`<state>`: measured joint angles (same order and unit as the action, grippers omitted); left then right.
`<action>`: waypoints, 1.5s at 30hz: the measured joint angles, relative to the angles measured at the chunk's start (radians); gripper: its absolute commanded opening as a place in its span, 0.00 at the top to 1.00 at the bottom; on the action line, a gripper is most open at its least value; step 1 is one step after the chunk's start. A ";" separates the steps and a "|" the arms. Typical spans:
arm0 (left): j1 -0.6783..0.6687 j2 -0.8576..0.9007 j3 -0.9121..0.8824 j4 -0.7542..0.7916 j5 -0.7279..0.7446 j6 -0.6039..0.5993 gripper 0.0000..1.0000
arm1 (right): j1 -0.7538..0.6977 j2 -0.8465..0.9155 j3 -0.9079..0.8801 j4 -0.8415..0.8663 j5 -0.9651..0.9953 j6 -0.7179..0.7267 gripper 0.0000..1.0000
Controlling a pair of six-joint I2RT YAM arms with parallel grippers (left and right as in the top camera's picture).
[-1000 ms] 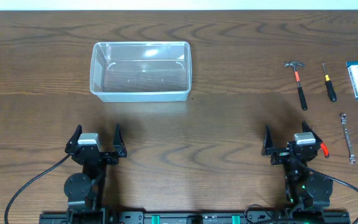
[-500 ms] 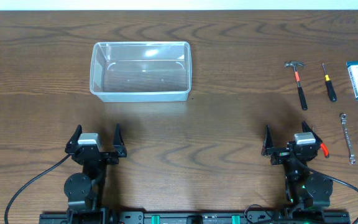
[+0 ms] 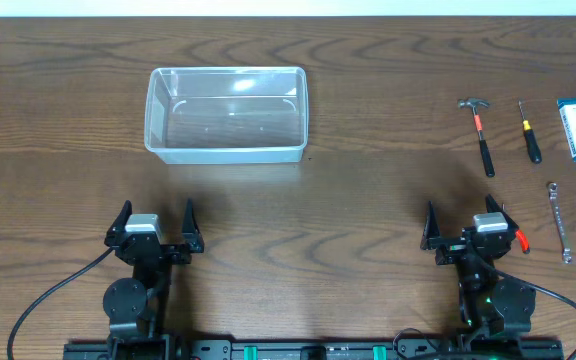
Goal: Pack container
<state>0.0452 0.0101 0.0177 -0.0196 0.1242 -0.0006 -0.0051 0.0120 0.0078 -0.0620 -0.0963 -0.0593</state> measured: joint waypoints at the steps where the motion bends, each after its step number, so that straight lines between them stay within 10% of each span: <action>1: 0.000 0.000 0.000 0.000 0.000 0.000 0.02 | 0.000 0.000 0.000 0.000 0.000 0.000 0.01; 26: 0.000 0.000 -0.001 0.062 0.134 -0.008 0.02 | 0.000 0.000 0.000 0.067 -0.137 0.099 0.01; 45: 0.000 0.017 -0.002 0.103 0.756 -0.555 0.02 | 0.000 0.000 0.000 0.079 -0.547 0.407 0.01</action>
<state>0.0452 0.0269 0.0162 0.0834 0.8803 -0.5552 -0.0051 0.0120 0.0078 0.0170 -0.6430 0.3481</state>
